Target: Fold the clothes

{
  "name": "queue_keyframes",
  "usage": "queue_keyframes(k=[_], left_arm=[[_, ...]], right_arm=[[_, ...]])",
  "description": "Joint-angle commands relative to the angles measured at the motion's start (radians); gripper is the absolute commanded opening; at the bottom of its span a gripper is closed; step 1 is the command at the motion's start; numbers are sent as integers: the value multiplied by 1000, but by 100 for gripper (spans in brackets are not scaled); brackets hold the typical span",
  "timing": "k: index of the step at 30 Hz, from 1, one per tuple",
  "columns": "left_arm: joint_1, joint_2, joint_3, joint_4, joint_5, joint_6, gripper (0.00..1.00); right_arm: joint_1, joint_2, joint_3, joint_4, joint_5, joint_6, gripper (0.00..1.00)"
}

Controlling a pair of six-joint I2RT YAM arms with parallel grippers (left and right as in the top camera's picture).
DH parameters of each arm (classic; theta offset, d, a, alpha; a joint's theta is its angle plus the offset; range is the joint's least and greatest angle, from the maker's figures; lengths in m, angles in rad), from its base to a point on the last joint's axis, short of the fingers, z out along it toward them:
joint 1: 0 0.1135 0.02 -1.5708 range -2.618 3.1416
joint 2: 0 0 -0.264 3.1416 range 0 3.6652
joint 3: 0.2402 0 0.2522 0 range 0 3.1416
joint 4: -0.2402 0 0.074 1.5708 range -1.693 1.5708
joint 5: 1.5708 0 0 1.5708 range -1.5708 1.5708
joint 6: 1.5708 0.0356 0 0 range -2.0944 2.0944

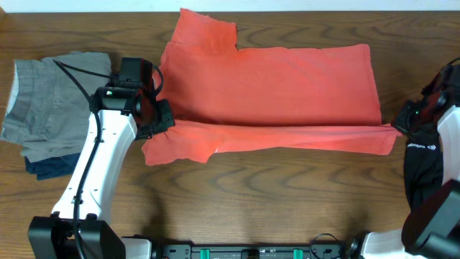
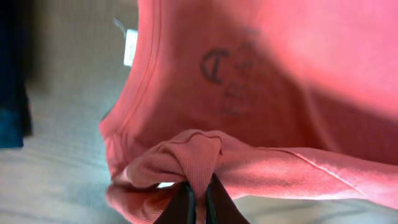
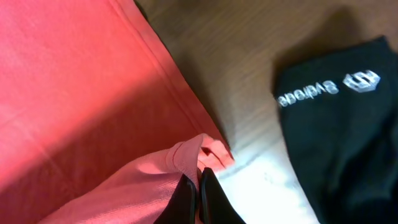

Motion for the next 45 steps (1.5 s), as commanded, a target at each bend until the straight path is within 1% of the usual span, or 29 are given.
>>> queue_keyframes(k=[1,6,14,20,30,33,34,45], left_arm=[[6,4,-3,32,-17,-5,6],[7,21,-3,86,-19,-5,6],[7,124,-3,142,-29,-5,6],[7,178,-3,224,-28,-5,6],[7,182,-3,372,-43,-5,6],[7,182,-3,375,-43,-5,8],[7,182,-3,374,-43,-5,10],[7,182,-3,374,-46,-5,10]], right_arm=[[24,35,-5,34,-44,-35,1],[44,61,-5,104,-44,-41,1],[43,65,-5,175,-45,-40,1],[44,66,-5,186,-45,-41,1],[44,74,-5,195,-49,-41,1],[44,74,-5,195,-49,-41,1],[44,74,-5,195,-49,-41,1],[65,74,-5,225,-52,-41,1]])
